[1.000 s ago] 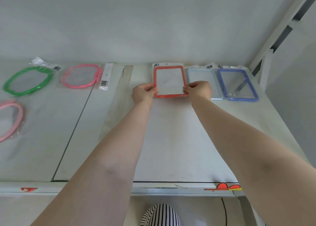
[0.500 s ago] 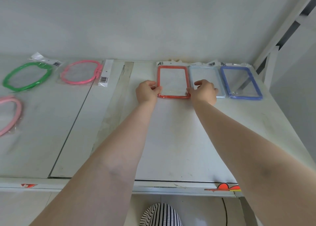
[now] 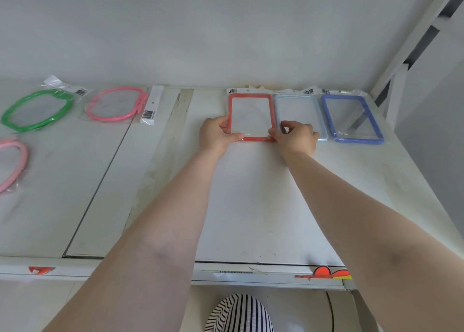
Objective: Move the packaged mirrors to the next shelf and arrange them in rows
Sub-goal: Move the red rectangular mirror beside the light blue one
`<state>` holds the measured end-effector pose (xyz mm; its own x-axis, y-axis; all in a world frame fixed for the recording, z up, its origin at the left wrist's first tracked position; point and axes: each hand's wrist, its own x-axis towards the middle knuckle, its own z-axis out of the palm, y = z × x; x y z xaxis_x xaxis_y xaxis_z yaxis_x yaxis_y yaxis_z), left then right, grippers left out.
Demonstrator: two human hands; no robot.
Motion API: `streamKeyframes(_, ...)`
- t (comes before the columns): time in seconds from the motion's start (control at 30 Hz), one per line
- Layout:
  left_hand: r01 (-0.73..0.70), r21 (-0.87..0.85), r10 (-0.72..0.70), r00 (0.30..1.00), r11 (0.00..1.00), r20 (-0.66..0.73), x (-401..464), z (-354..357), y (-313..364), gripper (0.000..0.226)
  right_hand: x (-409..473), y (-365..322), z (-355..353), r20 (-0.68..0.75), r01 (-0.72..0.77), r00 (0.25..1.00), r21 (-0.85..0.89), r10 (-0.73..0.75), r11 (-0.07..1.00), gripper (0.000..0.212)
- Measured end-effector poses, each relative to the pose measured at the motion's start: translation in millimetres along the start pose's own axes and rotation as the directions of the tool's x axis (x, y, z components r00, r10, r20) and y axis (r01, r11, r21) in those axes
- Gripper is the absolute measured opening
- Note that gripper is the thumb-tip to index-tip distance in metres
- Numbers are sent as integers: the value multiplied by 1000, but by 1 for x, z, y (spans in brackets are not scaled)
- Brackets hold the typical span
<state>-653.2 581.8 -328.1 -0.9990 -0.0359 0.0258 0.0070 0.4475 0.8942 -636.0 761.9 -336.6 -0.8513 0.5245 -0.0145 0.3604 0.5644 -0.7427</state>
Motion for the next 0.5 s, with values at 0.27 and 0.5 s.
streamKeyframes(0.27, 38, 9, -37, 998, 999, -43, 4, 5, -4, 71, 3, 1, 1, -3, -9, 1000, 32, 9, 999, 49)
streamKeyframes(0.5, 37, 29, -35, 997, 999, -74, 5, 8, -4, 69, 5, 1, 2, -3, -26, 1000, 35, 26, 999, 48)
